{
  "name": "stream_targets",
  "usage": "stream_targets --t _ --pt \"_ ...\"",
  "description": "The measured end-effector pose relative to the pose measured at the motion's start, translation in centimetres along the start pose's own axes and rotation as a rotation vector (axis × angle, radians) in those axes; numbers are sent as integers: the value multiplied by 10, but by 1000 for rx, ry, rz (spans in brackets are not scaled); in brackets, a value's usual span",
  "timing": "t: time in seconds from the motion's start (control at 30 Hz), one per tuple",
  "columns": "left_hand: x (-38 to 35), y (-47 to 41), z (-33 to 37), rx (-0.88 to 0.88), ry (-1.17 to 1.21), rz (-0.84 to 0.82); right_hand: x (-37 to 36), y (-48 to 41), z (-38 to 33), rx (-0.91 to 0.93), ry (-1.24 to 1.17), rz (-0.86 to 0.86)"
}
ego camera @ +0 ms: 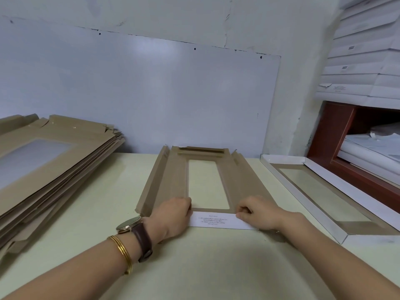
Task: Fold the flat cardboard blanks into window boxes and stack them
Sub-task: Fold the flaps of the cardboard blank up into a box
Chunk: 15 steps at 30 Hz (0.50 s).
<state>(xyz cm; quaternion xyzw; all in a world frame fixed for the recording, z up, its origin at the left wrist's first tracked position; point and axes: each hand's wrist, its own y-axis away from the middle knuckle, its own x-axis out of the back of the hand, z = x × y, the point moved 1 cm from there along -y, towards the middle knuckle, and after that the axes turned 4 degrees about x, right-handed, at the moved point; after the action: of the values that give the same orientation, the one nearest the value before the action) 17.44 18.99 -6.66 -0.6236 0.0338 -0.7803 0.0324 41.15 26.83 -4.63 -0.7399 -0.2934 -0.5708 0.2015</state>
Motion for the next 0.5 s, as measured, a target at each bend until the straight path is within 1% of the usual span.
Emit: stream_targets --t 0.1,0.2,0.27,0.37,0.5 --pt "-7 -3 4 -49 -92 63 -17 0 0 8 -10 104" --pt "-20 0 12 -163 -60 85 -38 -1 -5 13 34 180" --pt "-31 1 20 -204 -57 96 -51 -3 -17 16 87 203" --pt "-44 4 31 -163 -83 51 -69 -6 -41 40 85 146" --pt "-48 4 31 -133 -151 -49 -75 -10 -54 -8 65 37"
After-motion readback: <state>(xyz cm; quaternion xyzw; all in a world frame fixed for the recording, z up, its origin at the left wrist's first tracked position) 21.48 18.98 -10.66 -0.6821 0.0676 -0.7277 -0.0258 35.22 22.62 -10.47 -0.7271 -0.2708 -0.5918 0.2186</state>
